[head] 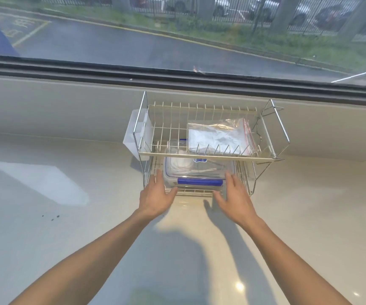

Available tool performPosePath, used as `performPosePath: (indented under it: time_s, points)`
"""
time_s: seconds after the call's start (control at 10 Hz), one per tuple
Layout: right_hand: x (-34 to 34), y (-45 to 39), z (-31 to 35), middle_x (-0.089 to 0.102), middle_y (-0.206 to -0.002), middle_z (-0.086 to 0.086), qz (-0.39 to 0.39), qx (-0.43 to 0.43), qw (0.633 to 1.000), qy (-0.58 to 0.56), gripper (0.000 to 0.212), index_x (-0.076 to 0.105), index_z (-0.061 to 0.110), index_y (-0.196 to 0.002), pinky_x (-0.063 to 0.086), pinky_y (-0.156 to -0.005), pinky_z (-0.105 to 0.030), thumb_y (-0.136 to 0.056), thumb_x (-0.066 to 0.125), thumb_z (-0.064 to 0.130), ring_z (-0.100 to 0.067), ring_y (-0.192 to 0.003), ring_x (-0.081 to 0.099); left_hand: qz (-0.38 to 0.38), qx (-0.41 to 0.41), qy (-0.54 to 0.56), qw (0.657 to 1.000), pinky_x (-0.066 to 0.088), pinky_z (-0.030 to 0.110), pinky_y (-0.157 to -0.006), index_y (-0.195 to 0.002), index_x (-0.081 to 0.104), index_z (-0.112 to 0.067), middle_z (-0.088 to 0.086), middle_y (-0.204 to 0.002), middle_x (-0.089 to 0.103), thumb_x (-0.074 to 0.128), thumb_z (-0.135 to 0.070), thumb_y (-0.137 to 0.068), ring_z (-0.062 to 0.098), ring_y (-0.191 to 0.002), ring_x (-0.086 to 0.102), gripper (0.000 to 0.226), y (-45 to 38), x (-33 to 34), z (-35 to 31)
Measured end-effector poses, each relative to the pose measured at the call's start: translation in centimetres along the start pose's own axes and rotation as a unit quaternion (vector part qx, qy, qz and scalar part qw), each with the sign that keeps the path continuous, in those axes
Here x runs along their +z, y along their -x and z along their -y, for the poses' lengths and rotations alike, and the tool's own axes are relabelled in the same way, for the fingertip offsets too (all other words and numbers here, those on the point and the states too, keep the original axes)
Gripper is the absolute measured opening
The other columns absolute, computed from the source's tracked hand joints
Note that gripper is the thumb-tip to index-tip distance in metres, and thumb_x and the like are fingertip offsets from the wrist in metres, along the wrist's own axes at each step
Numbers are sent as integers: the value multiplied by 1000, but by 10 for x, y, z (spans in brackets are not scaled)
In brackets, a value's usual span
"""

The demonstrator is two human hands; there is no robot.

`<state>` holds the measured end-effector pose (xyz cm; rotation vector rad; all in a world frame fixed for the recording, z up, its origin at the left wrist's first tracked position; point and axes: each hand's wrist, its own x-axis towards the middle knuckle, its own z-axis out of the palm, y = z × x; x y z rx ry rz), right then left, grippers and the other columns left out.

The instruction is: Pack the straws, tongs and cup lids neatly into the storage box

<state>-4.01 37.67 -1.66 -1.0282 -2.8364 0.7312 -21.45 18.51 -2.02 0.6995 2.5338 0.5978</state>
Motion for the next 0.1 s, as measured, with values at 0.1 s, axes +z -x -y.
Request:
performPosePath:
  time_s: [0.1]
  points:
    - [-5, 19, 10, 25, -168, -9, 44, -36, 995, 83, 76, 17, 28, -164, 23, -124, -51, -100, 47, 55, -35, -154, 19, 10, 52, -74, 996, 43, 47, -108, -157, 31, -19, 10, -160, 39, 53, -54, -94, 33, -141, 46, 76, 19, -14, -5]
